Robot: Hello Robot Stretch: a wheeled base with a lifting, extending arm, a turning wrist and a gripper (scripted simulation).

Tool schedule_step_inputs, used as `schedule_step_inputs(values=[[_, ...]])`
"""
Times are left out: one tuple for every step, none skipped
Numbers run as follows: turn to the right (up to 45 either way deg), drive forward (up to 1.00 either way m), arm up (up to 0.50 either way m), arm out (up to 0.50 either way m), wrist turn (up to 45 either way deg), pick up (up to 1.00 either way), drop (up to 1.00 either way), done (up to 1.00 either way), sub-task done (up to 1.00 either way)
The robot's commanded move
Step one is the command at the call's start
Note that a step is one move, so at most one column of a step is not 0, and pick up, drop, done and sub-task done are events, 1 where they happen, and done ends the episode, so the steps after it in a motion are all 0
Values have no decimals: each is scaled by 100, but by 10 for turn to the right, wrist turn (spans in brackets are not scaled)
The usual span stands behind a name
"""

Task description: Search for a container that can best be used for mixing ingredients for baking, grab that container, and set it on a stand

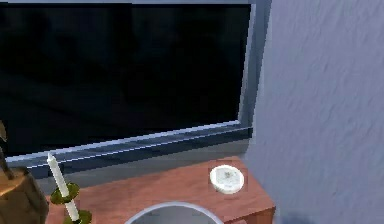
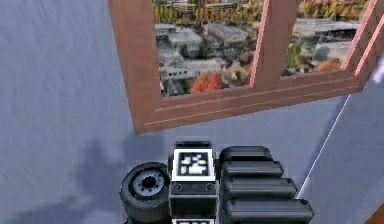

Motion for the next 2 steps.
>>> schedule_step_inputs(values=[[-450, 0, 0, 0, 0, 0, 0, 0, 0], [-450, 0, 0, 0, 0, 0, 0, 0, 0]])
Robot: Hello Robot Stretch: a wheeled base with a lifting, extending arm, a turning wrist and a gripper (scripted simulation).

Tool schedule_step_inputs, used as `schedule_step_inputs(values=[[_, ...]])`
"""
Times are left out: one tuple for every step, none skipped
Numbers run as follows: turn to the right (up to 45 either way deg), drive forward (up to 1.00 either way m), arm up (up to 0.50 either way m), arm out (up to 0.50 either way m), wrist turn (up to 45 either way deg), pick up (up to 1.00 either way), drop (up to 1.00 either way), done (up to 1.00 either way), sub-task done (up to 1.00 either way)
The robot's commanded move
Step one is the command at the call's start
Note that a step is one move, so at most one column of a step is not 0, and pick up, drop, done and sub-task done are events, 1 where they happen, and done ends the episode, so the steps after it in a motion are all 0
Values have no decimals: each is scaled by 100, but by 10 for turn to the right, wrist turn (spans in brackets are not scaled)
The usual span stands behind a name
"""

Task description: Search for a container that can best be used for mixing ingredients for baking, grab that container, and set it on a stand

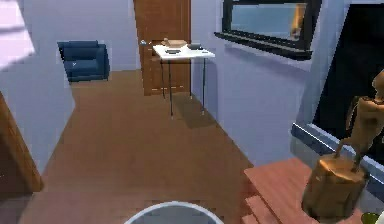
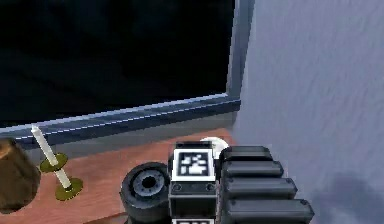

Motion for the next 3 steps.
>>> schedule_step_inputs(values=[[-300, 0, 0, 0, 0, 0, 0, 0, 0], [0, 0, 0, 38, 0, 0, 0, 0, 0], [0, 0, 0, 0, 450, 0, 0, 0, 0]])
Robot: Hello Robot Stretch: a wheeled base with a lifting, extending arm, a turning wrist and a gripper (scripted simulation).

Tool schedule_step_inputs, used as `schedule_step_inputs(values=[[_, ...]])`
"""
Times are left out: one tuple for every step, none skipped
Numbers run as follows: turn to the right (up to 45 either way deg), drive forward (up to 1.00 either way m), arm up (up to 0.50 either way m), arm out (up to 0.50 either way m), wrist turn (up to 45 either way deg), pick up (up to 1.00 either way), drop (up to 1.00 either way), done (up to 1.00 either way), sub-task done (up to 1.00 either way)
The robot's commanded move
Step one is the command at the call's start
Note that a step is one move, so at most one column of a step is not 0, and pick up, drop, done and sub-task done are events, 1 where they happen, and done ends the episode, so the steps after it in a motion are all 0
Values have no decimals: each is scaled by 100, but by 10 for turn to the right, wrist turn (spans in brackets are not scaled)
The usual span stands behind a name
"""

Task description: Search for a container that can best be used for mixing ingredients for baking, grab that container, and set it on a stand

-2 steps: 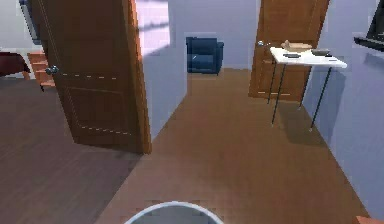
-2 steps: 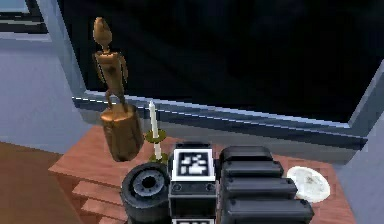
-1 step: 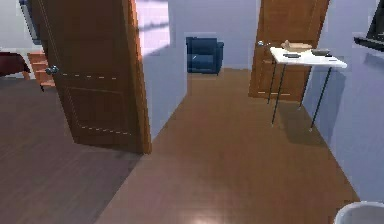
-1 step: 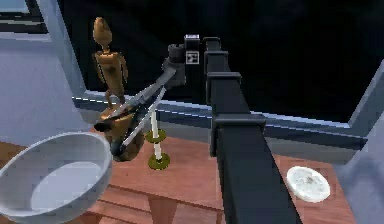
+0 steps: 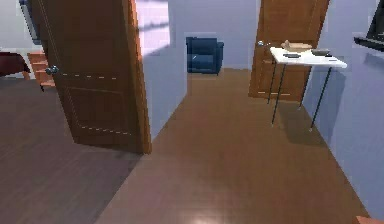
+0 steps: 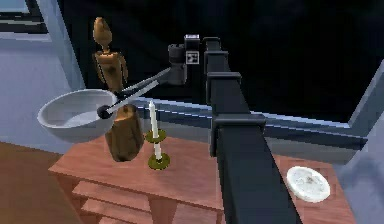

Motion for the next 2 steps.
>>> schedule_step_inputs(values=[[0, 0, 0, 0, 450, 0, 0, 0, 0], [0, 0, 0, 0, 450, 0, 0, 0, 0]])
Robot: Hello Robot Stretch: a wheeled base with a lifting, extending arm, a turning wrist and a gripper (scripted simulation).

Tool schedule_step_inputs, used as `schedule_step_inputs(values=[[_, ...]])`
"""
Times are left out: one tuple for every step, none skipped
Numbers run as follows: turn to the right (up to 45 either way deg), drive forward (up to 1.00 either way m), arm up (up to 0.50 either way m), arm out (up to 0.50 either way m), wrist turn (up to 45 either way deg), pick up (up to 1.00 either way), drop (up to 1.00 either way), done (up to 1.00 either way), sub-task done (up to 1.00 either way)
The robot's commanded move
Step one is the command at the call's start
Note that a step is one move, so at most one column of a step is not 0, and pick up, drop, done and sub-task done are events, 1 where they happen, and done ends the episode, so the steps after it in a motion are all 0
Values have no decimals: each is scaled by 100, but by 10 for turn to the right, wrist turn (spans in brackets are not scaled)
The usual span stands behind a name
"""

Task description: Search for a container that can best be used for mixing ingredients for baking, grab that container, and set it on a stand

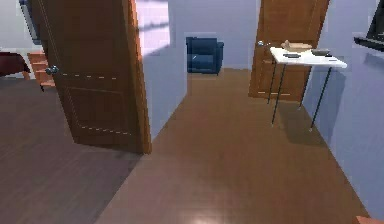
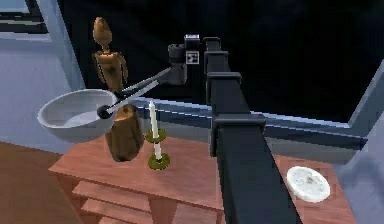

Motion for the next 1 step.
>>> schedule_step_inputs(values=[[0, 0, 0, 0, 0, 0, 100, 0, 0]])
